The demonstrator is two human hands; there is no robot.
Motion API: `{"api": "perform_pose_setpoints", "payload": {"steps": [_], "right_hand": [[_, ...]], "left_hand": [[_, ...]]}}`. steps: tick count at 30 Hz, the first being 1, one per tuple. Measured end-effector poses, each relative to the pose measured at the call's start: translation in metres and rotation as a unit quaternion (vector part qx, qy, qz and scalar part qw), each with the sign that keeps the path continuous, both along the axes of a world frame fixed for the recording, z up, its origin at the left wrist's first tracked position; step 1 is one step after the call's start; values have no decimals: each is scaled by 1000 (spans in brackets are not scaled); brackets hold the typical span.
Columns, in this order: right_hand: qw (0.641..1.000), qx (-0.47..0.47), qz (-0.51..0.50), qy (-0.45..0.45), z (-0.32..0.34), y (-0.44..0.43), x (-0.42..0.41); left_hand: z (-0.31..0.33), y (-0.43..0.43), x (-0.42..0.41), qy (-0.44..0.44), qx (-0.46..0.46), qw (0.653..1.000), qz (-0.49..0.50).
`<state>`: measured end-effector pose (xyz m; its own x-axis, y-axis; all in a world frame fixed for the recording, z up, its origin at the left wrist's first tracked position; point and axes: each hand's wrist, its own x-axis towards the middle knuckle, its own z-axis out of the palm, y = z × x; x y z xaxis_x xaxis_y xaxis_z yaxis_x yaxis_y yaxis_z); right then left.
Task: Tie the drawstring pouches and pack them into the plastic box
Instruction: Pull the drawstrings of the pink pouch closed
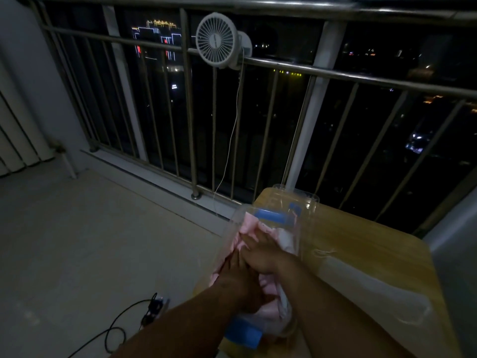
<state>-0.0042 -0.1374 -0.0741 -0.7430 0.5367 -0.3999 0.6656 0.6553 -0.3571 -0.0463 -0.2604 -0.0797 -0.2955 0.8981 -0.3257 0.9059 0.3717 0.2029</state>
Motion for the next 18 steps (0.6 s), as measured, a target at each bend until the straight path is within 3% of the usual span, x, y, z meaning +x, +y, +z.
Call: {"api": "perform_pose_setpoints", "payload": {"steps": [2, 5, 12, 18], "right_hand": [[1000, 13, 3, 11, 6, -3, 0], [994, 51, -26, 90, 27, -10, 6], [936, 127, -133, 300, 87, -18, 51], [917, 197, -156, 310, 107, -28, 133]], "left_hand": [[2, 1, -3, -6, 30, 999, 20], [10, 6, -3, -9, 57, 998, -39], [65, 13, 9, -18, 156, 986, -61], [100, 12, 64, 26, 189, 977, -100]]}}
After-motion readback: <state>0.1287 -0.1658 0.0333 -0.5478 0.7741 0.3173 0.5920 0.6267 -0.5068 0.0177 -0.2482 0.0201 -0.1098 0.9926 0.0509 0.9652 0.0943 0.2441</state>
